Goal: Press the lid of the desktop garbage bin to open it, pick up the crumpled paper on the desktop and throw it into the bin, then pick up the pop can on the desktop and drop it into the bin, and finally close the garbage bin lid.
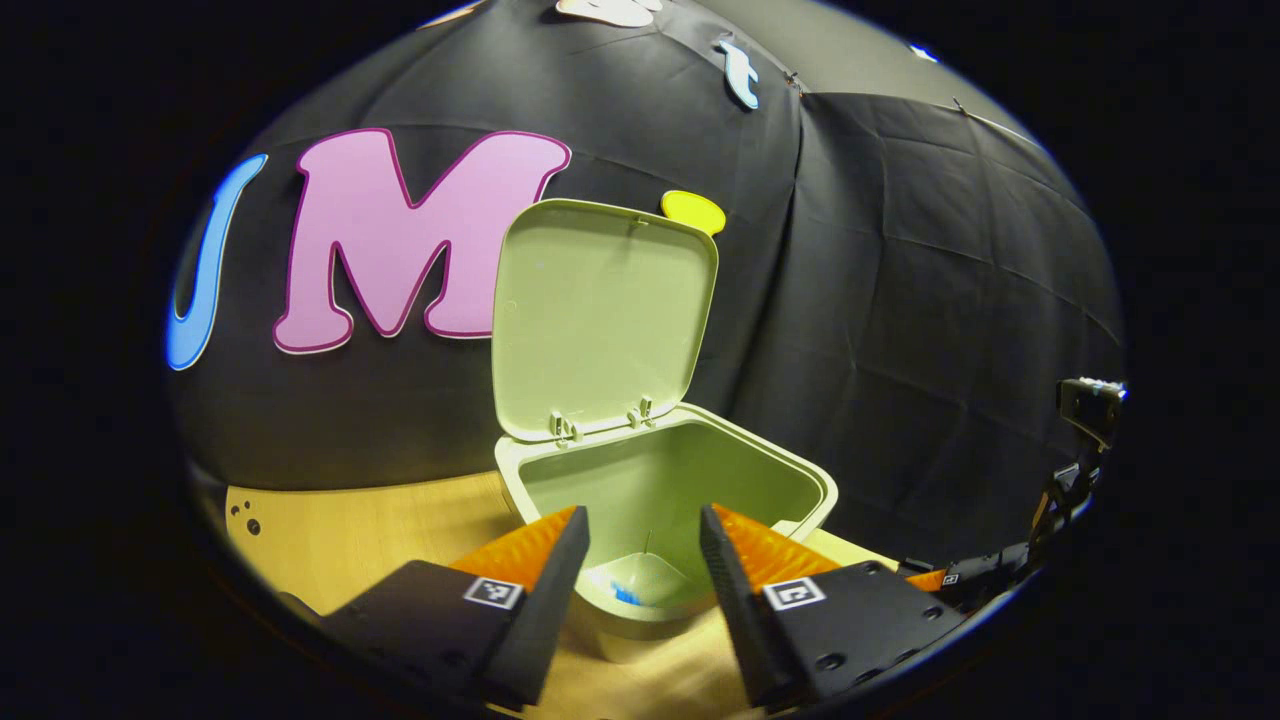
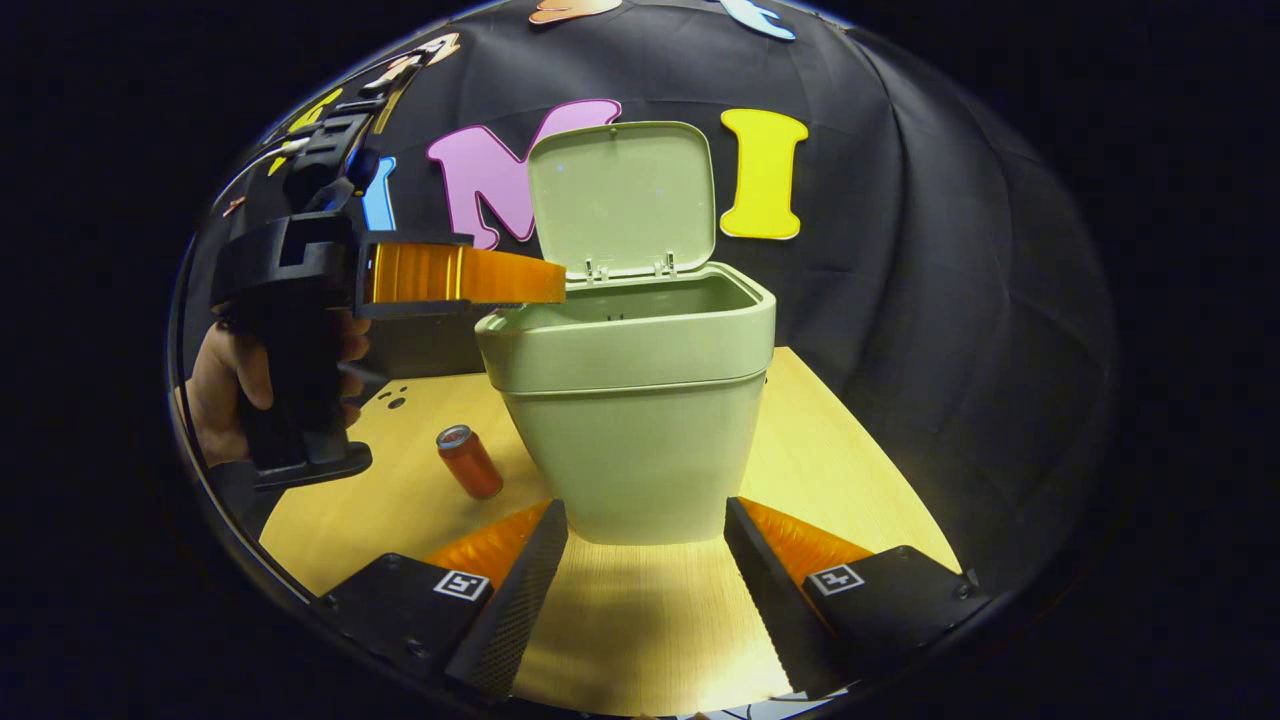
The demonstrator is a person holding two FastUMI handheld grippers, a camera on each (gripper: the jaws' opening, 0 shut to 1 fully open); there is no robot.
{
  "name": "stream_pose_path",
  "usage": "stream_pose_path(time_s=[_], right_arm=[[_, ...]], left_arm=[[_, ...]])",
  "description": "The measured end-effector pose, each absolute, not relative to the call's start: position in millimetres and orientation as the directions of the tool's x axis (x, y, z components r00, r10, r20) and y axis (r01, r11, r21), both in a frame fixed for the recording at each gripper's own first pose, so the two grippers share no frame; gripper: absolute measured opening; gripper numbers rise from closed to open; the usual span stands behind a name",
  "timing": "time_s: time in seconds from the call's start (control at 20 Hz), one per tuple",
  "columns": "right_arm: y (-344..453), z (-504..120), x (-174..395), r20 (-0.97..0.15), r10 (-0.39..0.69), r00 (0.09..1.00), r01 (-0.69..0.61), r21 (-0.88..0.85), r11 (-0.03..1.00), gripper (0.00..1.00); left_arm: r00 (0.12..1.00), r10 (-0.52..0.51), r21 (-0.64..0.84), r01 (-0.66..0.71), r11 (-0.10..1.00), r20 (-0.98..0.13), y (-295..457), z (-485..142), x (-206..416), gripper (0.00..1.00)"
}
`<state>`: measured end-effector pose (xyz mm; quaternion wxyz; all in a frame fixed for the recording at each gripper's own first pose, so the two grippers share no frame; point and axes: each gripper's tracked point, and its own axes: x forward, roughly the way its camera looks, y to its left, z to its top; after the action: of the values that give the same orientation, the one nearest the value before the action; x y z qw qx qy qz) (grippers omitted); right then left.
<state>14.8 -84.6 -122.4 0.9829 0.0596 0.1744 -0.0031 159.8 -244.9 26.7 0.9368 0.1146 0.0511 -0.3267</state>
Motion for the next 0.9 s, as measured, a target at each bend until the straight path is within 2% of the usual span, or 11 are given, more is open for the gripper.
stream_pose_path(time_s=[0.1, 0.25, 0.5, 0.9], right_arm=[[-84.7, -123.6, 17.1, -0.344, 0.018, 0.939, 0.023, 0.114, 0.993, 0.99], [-81.6, -124.9, 18.3, -0.350, 0.031, 0.936, 0.012, 0.119, 0.993, 0.99], [-66.5, -132.0, 15.1, -0.366, 0.068, 0.928, -0.026, 0.118, 0.993, 0.99], [-26.3, -139.0, 10.9, -0.397, 0.137, 0.908, -0.115, 0.080, 0.990, 0.99]], left_arm=[[0.802, -0.581, 0.194, 0.598, 0.778, -0.138, -238.5, 33.7, 160.7, 0.96], [0.835, -0.543, 0.205, 0.549, 0.810, -0.091, -216.7, 44.2, 160.2, 0.96], [0.906, -0.421, 0.180, 0.422, 0.888, -0.046, -149.9, 47.3, 159.0, 0.96], [0.975, -0.213, 0.180, 0.220, 0.959, -0.057, -25.2, 17.7, 124.8, 0.96]])
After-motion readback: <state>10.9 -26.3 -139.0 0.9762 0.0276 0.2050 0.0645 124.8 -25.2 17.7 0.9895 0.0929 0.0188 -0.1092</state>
